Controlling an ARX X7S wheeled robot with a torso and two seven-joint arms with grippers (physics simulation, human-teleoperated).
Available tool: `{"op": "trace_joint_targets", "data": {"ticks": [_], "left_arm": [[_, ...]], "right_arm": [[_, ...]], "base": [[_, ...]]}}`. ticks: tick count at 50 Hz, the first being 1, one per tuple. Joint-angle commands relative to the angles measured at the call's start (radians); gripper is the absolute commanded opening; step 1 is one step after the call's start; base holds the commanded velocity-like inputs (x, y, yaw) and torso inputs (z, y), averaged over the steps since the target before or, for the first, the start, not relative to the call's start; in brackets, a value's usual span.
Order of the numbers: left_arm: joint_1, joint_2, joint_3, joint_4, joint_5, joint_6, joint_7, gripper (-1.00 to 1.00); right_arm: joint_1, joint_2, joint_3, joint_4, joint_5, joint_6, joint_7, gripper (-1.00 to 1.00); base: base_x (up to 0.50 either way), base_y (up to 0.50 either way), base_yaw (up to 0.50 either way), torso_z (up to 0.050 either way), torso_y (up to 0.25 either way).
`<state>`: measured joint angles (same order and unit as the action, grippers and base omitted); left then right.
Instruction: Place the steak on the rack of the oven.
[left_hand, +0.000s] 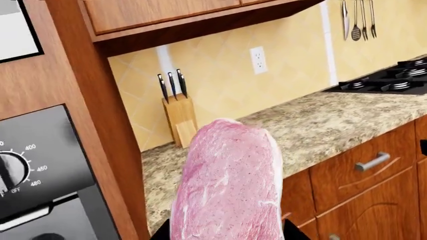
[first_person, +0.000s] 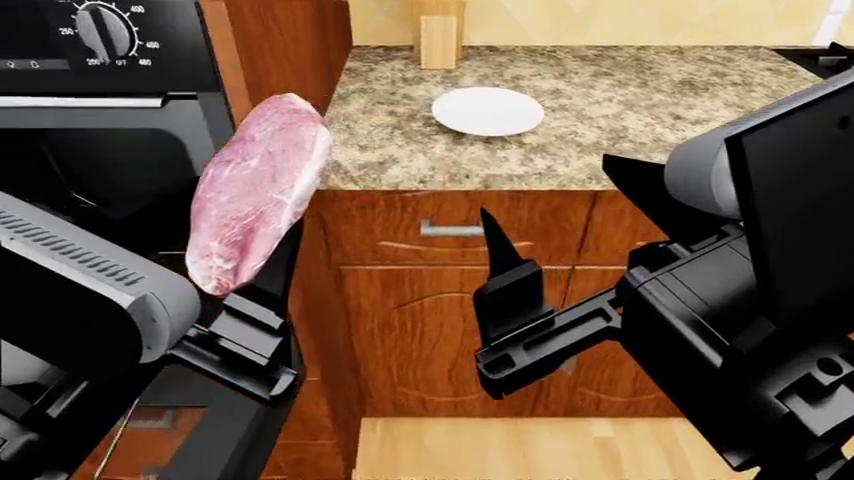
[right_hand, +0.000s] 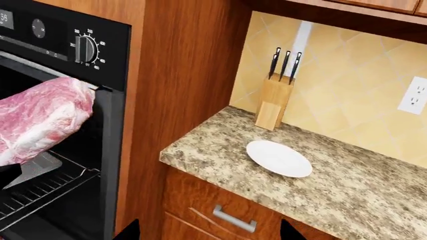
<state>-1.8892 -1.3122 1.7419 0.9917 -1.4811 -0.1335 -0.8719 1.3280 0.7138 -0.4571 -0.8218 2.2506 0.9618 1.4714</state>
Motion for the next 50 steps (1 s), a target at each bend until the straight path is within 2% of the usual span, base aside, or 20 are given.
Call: {"op": "trace_joint_targets", "data": {"ticks": [1,8,17,31,40,50], "left_arm": [[-0.019,-0.014,-0.021,0.010,-0.017,0.002,0.005,-1.00],[-0.001,-0.002,-0.017,0.000,0.001,0.010,-0.001,-1.00],[-0.005,-0.025,-0.026,0.002,-0.010,0.011,0.017,-1.00],[0.015,0.017,-0.026,-0.011,0.000,0.020,-0.006,-1.00],[0.007,-0.024,-0.035,-0.006,-0.012,0.015,0.032,-1.00],[0.020,-0.005,-0.034,-0.018,-0.006,0.015,0.019,-1.00]], "right_arm": [[0.021,0.012,-0.024,-0.011,0.014,-0.022,0.009,1.00],[0.026,0.016,-0.033,-0.021,0.015,-0.042,0.013,1.00],[0.034,0.012,-0.053,-0.007,-0.005,-0.037,0.000,1.00],[0.128,0.016,-0.104,0.016,0.048,-0.043,0.018,1.00],[0.155,0.019,-0.131,0.017,0.058,-0.056,0.024,1.00],[0.132,0.033,-0.130,0.021,0.023,-0.054,-0.011,1.00]], "base": [[-0.08,0.50,0.00,0.000,0.000],[-0.08,0.50,0.00,0.000,0.000],[-0.08,0.50,0.00,0.000,0.000],[-0.08,0.50,0.00,0.001,0.000],[-0.08,0.50,0.00,0.000,0.000],[-0.08,0.50,0.00,0.000,0.000]]}}
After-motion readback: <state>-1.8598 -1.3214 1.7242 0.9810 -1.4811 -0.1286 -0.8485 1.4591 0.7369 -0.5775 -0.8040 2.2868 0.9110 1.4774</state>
